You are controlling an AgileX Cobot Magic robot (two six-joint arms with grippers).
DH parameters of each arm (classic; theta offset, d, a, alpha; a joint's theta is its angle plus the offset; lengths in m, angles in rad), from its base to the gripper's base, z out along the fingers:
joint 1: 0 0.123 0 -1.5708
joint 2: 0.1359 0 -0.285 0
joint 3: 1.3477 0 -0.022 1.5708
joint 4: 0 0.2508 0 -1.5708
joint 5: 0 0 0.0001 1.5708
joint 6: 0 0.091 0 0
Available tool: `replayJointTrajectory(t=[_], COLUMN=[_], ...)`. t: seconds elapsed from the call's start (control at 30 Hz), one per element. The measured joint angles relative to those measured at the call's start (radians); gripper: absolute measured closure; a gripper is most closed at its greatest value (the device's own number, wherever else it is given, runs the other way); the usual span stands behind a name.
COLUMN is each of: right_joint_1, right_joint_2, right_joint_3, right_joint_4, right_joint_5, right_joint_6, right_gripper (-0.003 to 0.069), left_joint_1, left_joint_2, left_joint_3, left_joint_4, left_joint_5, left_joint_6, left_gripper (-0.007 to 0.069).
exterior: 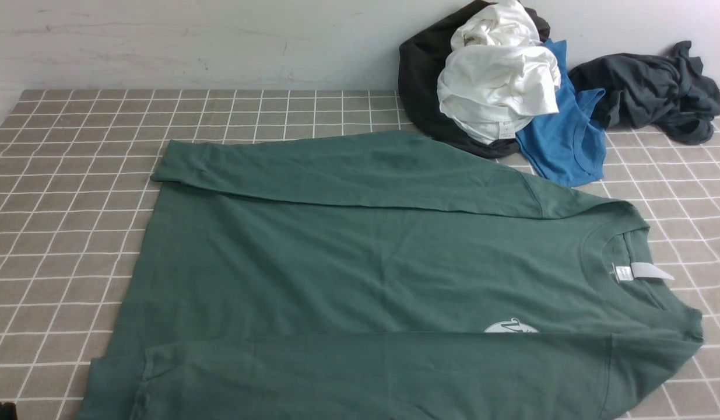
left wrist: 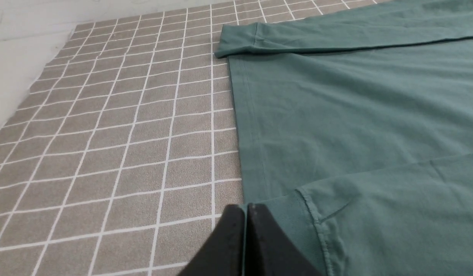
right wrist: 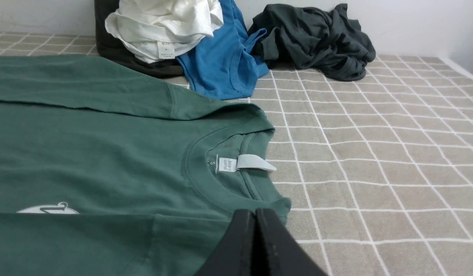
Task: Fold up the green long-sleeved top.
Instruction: Use the left arm to clamp the cuff closest to it
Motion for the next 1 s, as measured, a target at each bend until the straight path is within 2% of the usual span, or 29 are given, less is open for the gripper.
replayJointTrajectory(t=[0.2,0.23,0.3,0.43,0.47,0.5,0.53,0.57,0.67,0.7,0.73,0.77,0.8,0.83,0.87,1.0], right_joint_1=[0.0,0.0,0.0,0.0,0.0,0.0,0.0,0.0,0.0,0.0,0.0,0.0,0.0,0.0,0.0,0.0], right_joint_2=[0.0,0.0,0.0,-0.001,-0.001,-0.001,-0.001,-0.001,0.014,0.023,0.075,0.083,0.168,0.178,0.265,0.475], right_joint_3=[0.001,0.001,0.001,0.001,0.001,0.001,0.001,0.001,-0.062,-0.079,-0.155,-0.165,-0.252,-0.261,-0.33,-0.451], right_joint_4=[-0.025,-0.025,-0.025,-0.025,-0.025,-0.025,-0.019,-0.013,-0.009,-0.011,-0.042,-0.048,-0.102,-0.118,-0.181,-0.331], right_joint_5=[-0.31,-0.323,-0.495,-0.649,-0.684,-0.684,-0.705,-0.717,-0.673,-0.663,-0.624,-0.62,-0.578,-0.574,-0.531,-0.389], right_joint_6=[0.0,0.0,0.05,0.128,0.165,0.17,0.208,0.227,0.305,0.309,0.337,0.34,0.351,0.352,0.355,0.387], right_gripper=[0.0673,0.0673,0.0673,0.0673,0.0673,0.0673,0.0673,0.0673,0.0671,0.0671,0.0671,0.0671,0.0671,0.067,0.067,0.067], left_joint_1=[0.0,0.0,0.0,0.0,0.0,0.0,0.0,0.0,0.0,0.0,0.0,0.0,0.0,0.0,0.0,0.0], left_joint_2=[0.0,0.0,0.0,0.0,0.0,0.0,-0.001,-0.002,0.035,0.048,0.105,0.124,0.211,0.223,0.332,0.553], left_joint_3=[0.004,0.004,0.004,0.004,0.004,0.004,0.002,-0.005,-0.151,-0.165,-0.276,-0.304,-0.408,-0.419,-0.499,-0.611], left_joint_4=[-0.033,-0.034,-0.037,-0.037,-0.038,-0.038,-0.038,-0.038,-0.033,-0.033,-0.033,-0.033,-0.033,-0.033,-0.032,-0.033], left_joint_5=[-0.33,-0.343,-0.507,-0.673,-0.786,-0.8,-0.896,-0.911,-0.803,-0.789,-0.673,-0.644,-0.538,-0.526,-0.425,-0.195], left_joint_6=[-0.012,-0.012,-0.012,-0.032,-0.086,-0.086,-0.152,-0.185,-0.239,-0.237,-0.215,-0.204,-0.151,-0.144,-0.085,-0.019], left_gripper=[0.0631,0.0631,0.0631,0.0631,0.0631,0.0631,0.0631,0.0631,0.0631,0.0631,0.0631,0.0631,0.0631,0.0631,0.0631,0.0631])
